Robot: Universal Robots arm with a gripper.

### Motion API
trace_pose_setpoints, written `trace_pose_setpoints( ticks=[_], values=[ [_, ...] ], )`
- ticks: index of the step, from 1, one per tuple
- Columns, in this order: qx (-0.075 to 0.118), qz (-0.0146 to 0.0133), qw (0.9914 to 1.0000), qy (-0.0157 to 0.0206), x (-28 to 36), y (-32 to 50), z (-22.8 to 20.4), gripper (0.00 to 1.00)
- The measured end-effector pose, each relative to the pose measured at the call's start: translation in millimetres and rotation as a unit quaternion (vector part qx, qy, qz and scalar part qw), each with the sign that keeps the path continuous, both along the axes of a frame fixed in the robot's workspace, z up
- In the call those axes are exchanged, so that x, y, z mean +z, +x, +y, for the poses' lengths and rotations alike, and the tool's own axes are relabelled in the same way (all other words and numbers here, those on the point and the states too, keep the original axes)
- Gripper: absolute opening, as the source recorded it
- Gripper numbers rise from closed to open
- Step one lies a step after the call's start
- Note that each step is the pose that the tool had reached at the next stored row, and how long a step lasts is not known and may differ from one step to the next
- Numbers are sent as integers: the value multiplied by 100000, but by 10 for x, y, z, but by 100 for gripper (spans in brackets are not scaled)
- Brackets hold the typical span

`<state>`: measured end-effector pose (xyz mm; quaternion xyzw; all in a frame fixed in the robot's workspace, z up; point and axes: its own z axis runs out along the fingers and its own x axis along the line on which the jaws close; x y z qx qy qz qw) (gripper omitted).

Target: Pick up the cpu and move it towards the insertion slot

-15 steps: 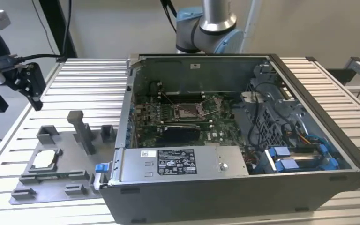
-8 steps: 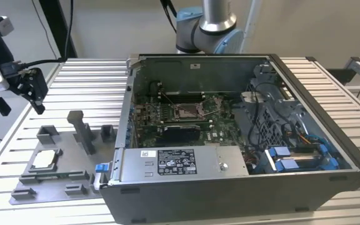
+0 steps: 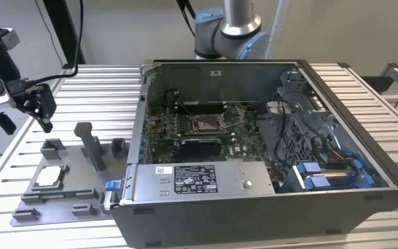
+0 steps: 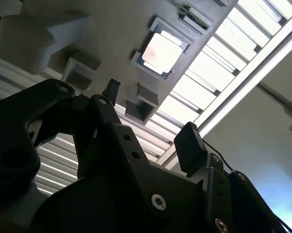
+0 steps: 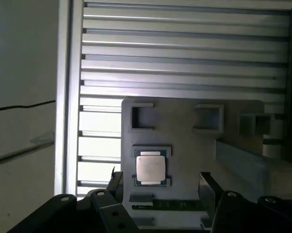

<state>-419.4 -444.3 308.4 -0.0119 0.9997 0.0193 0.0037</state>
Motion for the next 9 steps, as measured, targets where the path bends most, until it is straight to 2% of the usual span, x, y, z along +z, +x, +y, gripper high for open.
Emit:
trace_pose_setpoints(
  ticks=[9],
  values=[
    [102,7,100000,-5,-162,-7,-38,100]
  ],
)
